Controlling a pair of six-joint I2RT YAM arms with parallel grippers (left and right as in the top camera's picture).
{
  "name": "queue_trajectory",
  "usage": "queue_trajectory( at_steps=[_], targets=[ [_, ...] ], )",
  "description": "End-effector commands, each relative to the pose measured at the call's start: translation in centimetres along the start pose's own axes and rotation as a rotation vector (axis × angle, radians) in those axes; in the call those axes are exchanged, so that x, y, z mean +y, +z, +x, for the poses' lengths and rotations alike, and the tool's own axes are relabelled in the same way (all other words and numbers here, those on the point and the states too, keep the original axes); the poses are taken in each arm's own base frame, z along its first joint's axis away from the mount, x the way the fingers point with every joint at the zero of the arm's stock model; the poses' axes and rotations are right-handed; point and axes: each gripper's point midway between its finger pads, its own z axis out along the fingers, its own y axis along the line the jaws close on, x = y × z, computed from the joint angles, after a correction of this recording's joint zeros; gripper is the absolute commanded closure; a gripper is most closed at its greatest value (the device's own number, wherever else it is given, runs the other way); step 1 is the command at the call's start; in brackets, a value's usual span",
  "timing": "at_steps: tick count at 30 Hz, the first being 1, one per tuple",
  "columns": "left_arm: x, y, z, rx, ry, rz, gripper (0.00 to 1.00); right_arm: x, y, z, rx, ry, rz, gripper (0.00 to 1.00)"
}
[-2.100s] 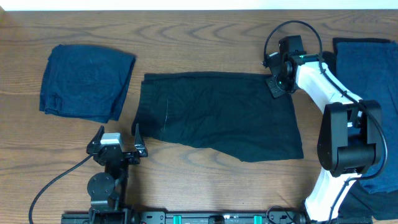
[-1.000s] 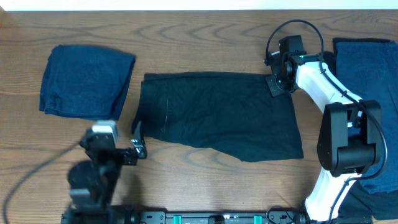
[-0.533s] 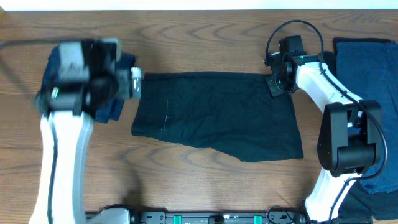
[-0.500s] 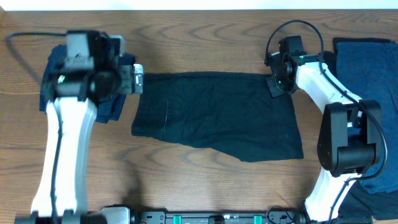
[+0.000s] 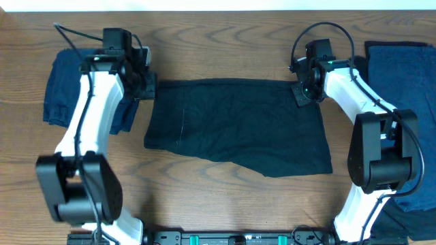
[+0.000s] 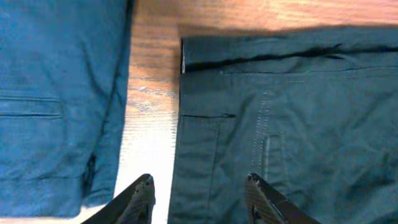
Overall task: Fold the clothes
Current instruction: 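Reach the left gripper to the pants' upper left corner and grasp it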
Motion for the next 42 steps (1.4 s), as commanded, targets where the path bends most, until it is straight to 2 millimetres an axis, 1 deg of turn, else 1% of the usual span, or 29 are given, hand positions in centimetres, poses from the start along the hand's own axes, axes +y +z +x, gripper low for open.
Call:
queue_trajectory(
  at_steps=[1, 5, 10, 14, 20, 23, 32, 33, 35, 38, 42],
  targets=[
    [0.0, 1.7, -0.3, 0.025, -0.015, 0.004, 0.52, 0.5, -0.9, -0.4, -0.022, 0.003, -0.009, 0.97],
    [0.3, 3.8, -0.1, 0.053, -0.026, 0.006, 0.51, 0.5, -0.9, -0.4, -0.022, 0.003, -0.009, 0.98],
    [0.6, 6.0, -0.2, 0.068, -0.029, 0.006, 0.51, 0.5, -0.9, -0.4, -0.021, 0.003, -0.009, 0.97],
    [0.7, 7.2, -0.6, 0.061, -0.047, 0.007, 0.51, 0.5, -0.9, -0.3, -0.020, 0.003, -0.010, 0.97],
    [0.2, 8.9, -0.6, 0.069, -0.057, 0.050, 0.51, 0.5, -0.9, -0.3, -0.020, 0.003, -0.009, 0.97],
    [0.3, 9.5, -0.7, 0.068, -0.061, 0.054, 0.51, 0.5, -0.9, -0.3, -0.020, 0.003, -0.009, 0.96],
    [0.2, 9.5, -1.1, 0.054, -0.073, 0.058, 0.54, 0.5, -0.8, -0.3, -0.019, 0.003, -0.010, 0.97],
    [0.2, 9.5, -1.1, 0.054, -0.073, 0.058, 0.58, 0.5, -0.8, -0.3, -0.019, 0.003, -0.010, 0.96],
    [0.2, 9.5, -1.1, 0.055, -0.073, 0.058, 0.62, 0.5, -0.8, -0.3, -0.019, 0.003, -0.010, 0.96],
    [0.2, 9.5, -1.0, 0.056, -0.074, 0.058, 0.62, 0.5, -0.8, -0.3, -0.018, 0.003, -0.010, 0.96],
    [0.2, 9.8, -0.6, 0.067, -0.086, 0.056, 0.60, 0.5, -0.8, -0.3, -0.019, 0.003, -0.010, 0.96]
  ],
)
